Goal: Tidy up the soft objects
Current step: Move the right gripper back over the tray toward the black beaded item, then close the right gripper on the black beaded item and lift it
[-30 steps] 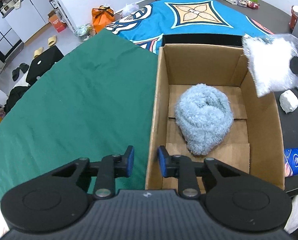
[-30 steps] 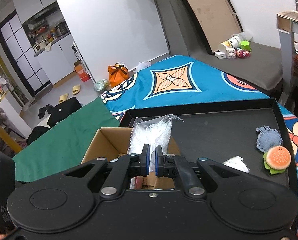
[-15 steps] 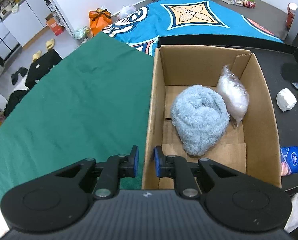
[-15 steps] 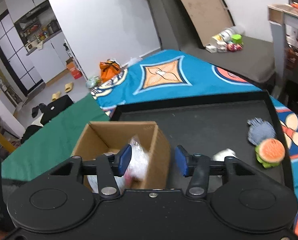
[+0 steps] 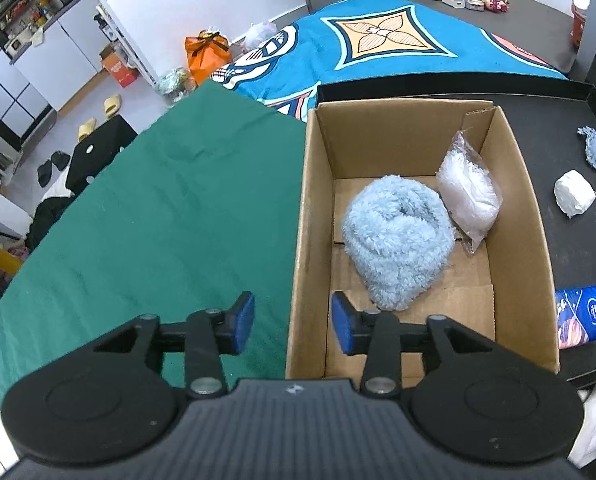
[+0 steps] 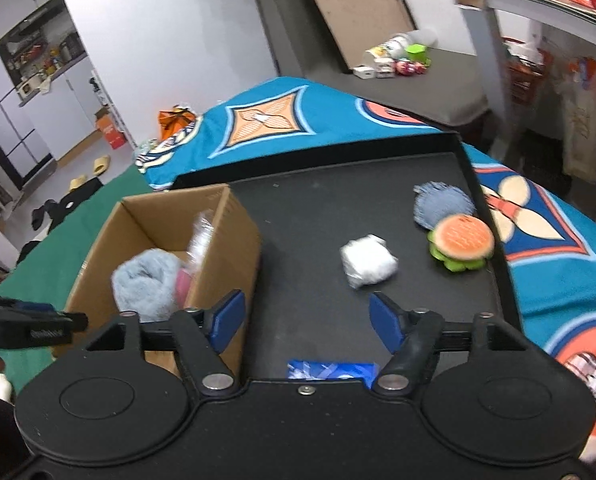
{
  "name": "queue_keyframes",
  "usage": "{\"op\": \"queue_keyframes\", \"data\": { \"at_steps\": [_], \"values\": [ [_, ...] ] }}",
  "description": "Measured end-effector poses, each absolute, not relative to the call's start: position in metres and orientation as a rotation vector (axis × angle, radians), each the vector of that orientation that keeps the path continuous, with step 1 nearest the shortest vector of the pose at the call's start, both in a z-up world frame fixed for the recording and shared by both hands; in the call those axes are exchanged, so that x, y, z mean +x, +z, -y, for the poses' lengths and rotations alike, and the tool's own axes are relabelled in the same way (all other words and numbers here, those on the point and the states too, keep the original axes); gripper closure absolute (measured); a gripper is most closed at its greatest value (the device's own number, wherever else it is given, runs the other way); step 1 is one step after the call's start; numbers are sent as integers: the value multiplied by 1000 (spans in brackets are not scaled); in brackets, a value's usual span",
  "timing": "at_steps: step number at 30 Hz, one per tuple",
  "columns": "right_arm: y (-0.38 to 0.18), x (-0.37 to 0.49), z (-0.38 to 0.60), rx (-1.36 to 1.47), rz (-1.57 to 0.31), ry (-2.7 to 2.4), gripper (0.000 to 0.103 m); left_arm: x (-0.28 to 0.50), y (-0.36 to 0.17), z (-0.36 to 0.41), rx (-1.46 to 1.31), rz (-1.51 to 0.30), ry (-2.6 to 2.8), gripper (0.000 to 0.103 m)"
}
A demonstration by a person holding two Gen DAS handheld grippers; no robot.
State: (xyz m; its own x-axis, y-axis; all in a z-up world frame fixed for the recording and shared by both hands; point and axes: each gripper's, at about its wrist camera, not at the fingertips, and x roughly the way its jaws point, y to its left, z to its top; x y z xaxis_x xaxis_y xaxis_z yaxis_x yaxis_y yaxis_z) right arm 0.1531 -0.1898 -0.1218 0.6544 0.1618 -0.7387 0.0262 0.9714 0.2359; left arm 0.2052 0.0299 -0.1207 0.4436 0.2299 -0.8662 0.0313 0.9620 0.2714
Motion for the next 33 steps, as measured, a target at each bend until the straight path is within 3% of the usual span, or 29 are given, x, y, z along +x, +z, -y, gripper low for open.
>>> {"op": "queue_keyframes", "data": {
  "at_steps": [5, 17, 33],
  "values": [
    [-132, 140, 203, 229, -873, 15, 26, 202, -117, -25, 284, -1095, 125, 50],
    [-157, 122, 229, 230, -927, -116, 24, 197, -113, -14, 347, -1078, 127, 40],
    [-188, 113, 256, 289, -965, -194, 27, 195, -108, -5, 399, -1040, 158, 38]
  ]
}}
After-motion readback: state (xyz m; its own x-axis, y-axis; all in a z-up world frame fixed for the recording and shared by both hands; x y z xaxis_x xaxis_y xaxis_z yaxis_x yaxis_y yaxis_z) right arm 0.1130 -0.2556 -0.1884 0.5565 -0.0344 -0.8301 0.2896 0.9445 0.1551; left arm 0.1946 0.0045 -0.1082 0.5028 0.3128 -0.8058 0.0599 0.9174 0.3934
